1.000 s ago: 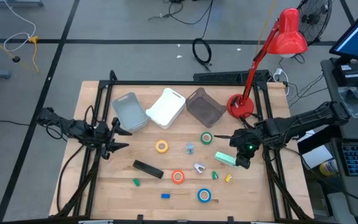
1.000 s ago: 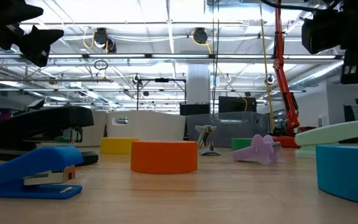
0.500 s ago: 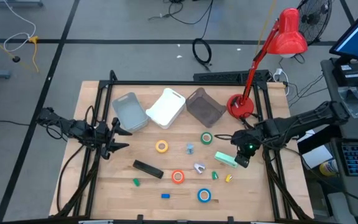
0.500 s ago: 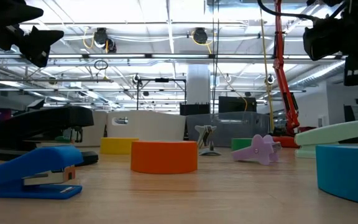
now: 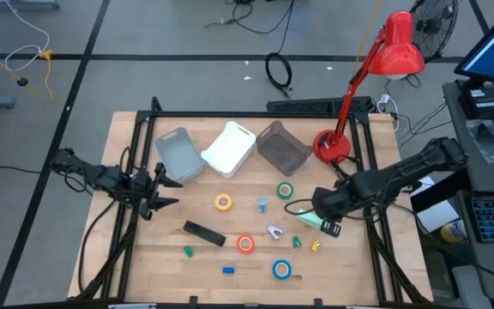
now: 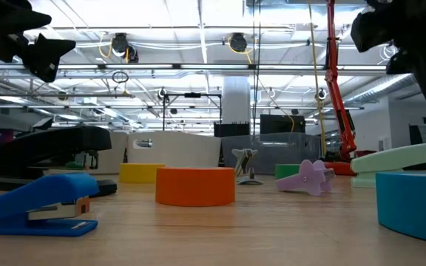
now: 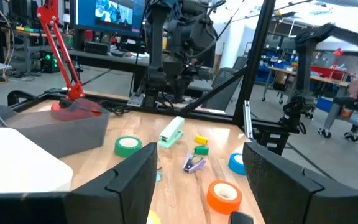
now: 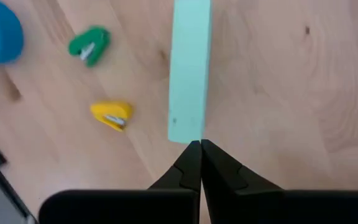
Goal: Pick and place Stapler, Stapler remover, tape
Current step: Put the big light green stapler into the black bin
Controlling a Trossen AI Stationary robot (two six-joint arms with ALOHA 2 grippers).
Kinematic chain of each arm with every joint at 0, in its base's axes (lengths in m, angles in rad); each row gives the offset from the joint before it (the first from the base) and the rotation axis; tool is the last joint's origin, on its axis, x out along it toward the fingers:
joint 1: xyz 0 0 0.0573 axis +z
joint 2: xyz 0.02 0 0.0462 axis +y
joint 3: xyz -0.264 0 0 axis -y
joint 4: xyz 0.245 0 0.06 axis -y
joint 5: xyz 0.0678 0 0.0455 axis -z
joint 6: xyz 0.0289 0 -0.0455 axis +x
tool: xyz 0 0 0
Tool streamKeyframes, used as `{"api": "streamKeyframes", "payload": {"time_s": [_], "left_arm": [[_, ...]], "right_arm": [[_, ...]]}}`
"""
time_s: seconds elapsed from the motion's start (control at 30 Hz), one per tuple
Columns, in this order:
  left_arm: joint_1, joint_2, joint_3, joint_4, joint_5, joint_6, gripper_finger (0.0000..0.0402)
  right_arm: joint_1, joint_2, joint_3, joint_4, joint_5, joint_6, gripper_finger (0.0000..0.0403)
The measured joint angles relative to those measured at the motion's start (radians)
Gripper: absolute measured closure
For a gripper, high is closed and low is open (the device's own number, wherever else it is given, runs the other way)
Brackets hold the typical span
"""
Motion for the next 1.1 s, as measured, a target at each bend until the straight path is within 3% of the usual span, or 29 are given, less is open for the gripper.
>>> {"api": "streamKeyframes", "payload": {"time_s": [0.2, 0.5, 0.63, 0.83, 1.1], "left_arm": [[0.000, 0.000, 0.000, -0.008, 0.000, -0.006, 0.0160], [0.000, 0.000, 0.000, -0.011, 0.000, -0.006, 0.0160], [0.000, 0.000, 0.000, -0.010, 0.001, -0.030, 0.0160], [0.000, 0.000, 0.000, 0.002, 0.001, -0.072, 0.0160], [0.000, 0.000, 0.000, 0.009, 0.001, -0.090, 0.0160]], "right_arm": [[-0.031, 0.012, -0.004, -0.010, -0.033, -0.008, 0.0380], [-0.060, -0.018, -0.004, 0.004, -0.035, -0.009, 0.0265], [-0.060, -0.018, -0.005, 0.011, -0.033, -0.023, 0.0232], [-0.060, -0.018, -0.005, 0.031, -0.032, -0.032, 0.0218], [-0.060, -0.017, -0.075, 0.188, -0.038, -0.030, 0.0220]]}}
